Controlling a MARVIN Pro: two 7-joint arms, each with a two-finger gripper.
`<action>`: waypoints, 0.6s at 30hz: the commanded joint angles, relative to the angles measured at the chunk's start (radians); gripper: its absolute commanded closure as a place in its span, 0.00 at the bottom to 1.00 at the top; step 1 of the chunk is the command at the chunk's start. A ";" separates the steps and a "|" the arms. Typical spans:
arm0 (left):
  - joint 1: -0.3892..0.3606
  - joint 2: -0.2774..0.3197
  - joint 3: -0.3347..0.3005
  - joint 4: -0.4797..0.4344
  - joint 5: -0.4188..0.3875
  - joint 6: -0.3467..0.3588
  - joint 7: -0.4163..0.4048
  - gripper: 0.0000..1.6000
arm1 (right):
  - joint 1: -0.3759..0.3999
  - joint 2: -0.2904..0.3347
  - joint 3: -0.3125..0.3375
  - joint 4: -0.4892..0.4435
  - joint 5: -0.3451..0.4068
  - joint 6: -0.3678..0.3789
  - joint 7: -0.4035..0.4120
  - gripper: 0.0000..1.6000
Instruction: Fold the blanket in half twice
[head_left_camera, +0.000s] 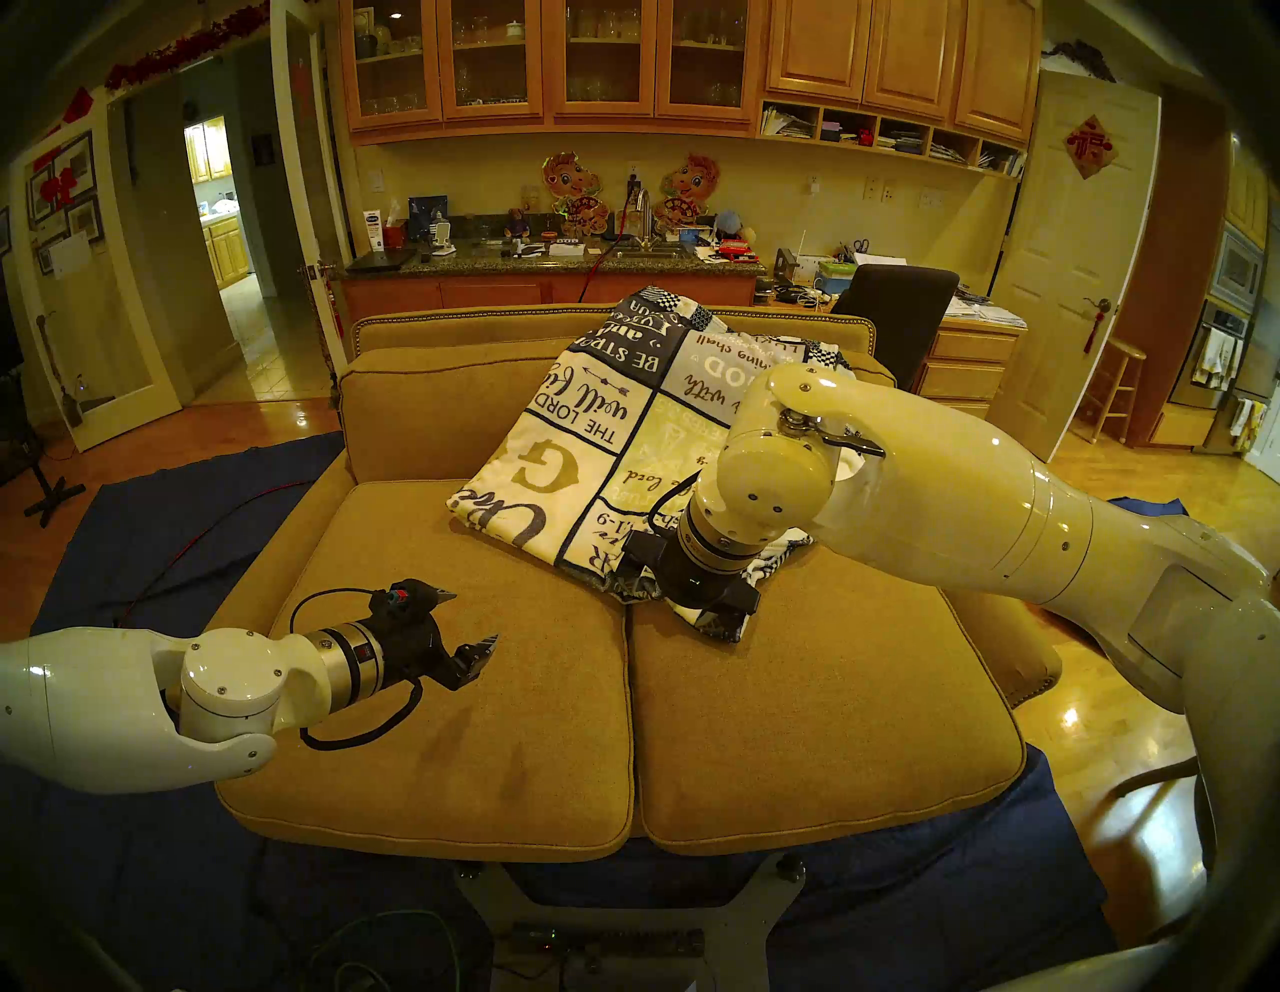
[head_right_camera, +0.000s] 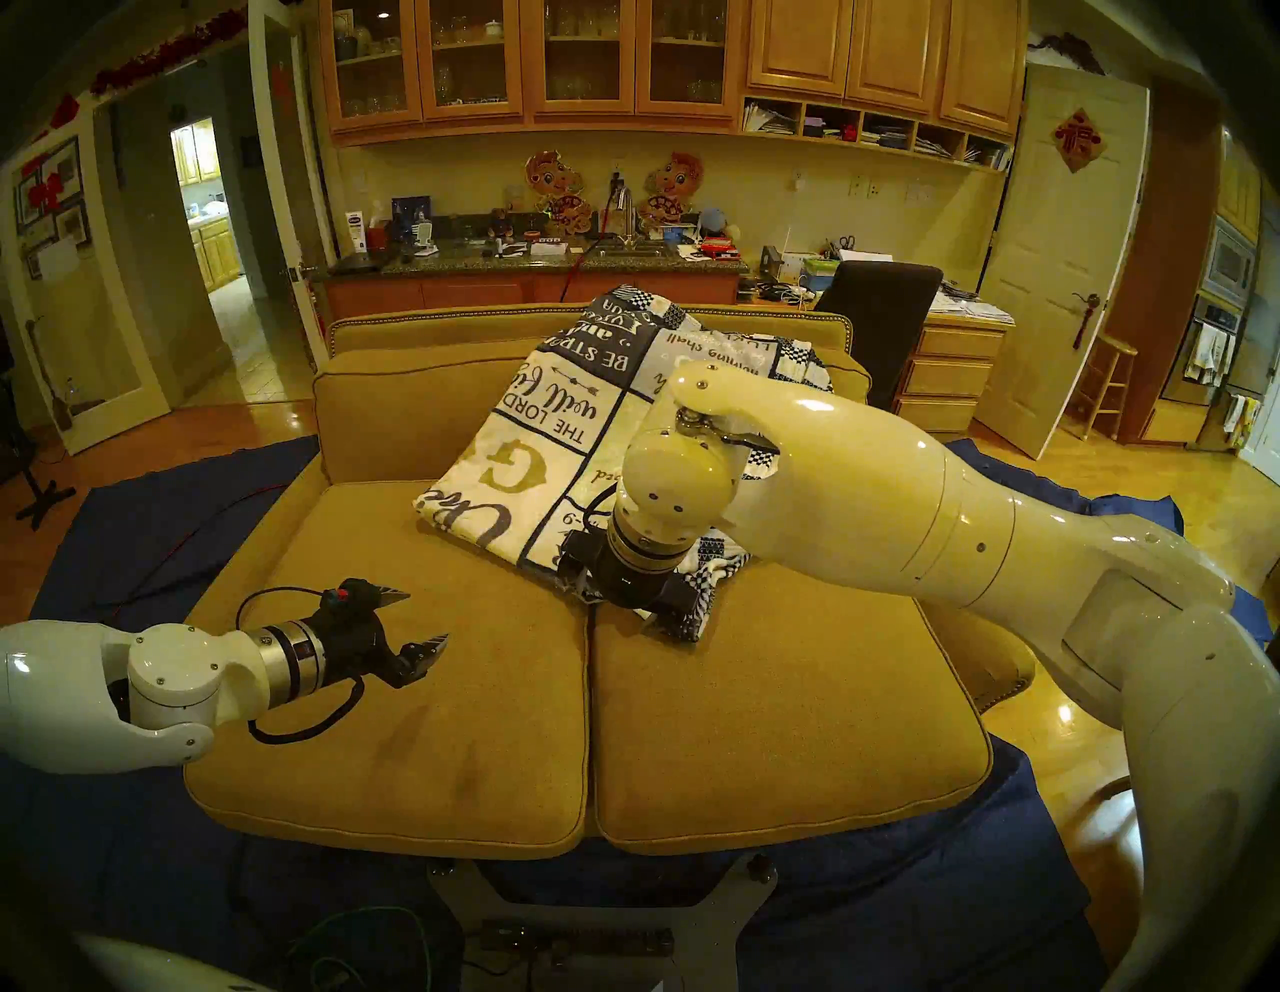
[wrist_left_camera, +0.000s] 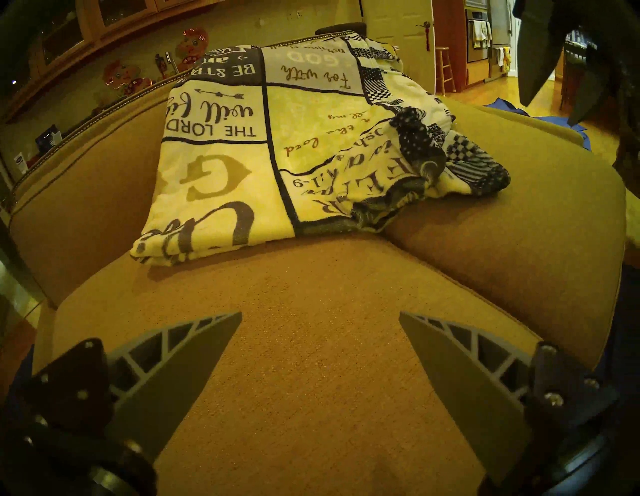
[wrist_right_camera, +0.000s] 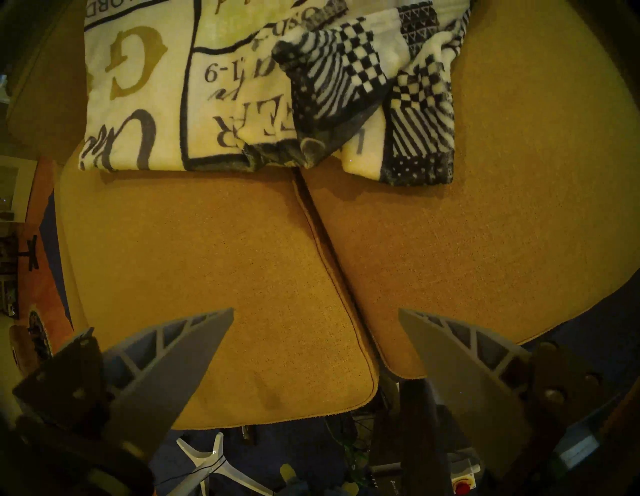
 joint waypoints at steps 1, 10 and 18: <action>-0.008 0.002 -0.010 0.003 -0.003 -0.010 0.006 0.00 | 0.015 0.007 0.012 -0.005 -0.006 0.004 0.003 0.00; -0.008 0.002 -0.010 0.003 -0.003 -0.010 0.006 0.00 | 0.016 0.008 0.011 -0.005 -0.006 0.003 0.005 0.00; 0.018 0.020 0.033 -0.118 0.024 -0.032 0.049 0.00 | 0.012 0.016 0.013 -0.011 0.002 0.007 0.011 0.00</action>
